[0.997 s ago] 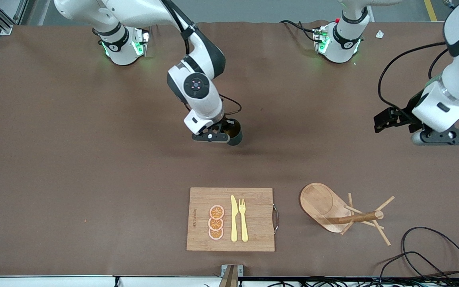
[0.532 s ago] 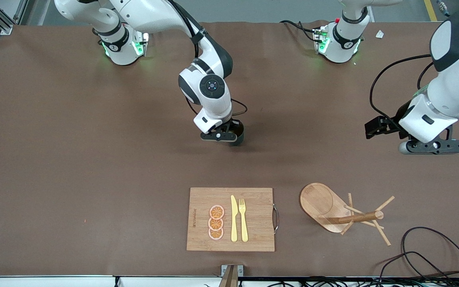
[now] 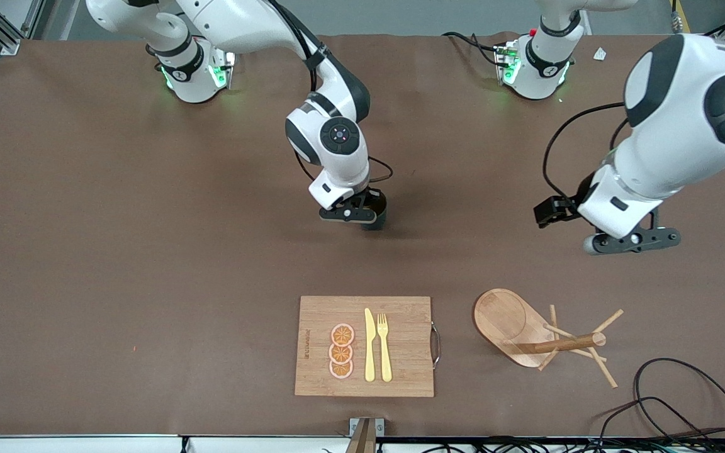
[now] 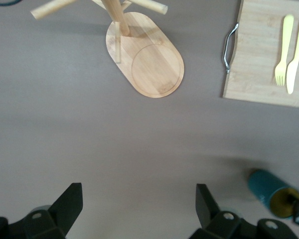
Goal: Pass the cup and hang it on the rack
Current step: 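Carry the mug to mid-table with the right gripper while the left gripper approaches, then grasp the mug handle with the left gripper while the right gripper releases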
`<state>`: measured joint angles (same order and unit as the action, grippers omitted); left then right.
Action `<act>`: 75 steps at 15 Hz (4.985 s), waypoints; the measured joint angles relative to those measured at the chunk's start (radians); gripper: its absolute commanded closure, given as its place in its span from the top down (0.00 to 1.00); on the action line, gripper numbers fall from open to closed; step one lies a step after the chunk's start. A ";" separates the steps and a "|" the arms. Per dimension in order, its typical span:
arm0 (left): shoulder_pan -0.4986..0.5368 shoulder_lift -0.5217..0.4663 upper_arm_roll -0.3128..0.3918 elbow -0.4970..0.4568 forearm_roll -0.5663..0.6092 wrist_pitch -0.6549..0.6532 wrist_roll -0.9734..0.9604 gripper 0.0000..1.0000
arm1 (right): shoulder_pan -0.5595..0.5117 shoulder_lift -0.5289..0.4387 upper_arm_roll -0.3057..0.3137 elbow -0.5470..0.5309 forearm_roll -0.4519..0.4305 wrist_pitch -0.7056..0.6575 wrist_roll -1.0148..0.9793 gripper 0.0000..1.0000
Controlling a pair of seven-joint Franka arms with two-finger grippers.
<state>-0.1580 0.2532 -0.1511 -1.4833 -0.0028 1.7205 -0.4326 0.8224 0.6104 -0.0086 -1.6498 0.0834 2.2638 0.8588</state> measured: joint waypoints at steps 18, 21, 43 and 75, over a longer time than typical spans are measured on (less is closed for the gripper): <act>-0.114 0.025 -0.003 0.006 0.046 0.030 -0.273 1.00 | -0.024 -0.001 -0.021 0.040 -0.037 -0.008 0.025 1.00; -0.143 0.025 -0.004 0.007 0.046 0.027 -0.282 1.00 | -0.061 -0.046 -0.021 0.060 -0.031 -0.066 0.005 1.00; -0.779 0.373 -0.011 0.067 0.594 0.063 -1.321 1.00 | -0.777 -0.347 -0.034 0.221 -0.091 -0.689 -0.857 1.00; -0.954 0.710 0.027 0.101 1.161 0.086 -1.938 0.01 | -0.818 -0.384 -0.014 0.267 -0.088 -0.800 -0.791 1.00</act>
<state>-1.1117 0.9636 -0.1243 -1.3819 1.1582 1.8066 -2.3705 0.0044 0.2266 -0.0229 -1.3830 -0.0045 1.4640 0.0677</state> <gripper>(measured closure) 0.789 0.000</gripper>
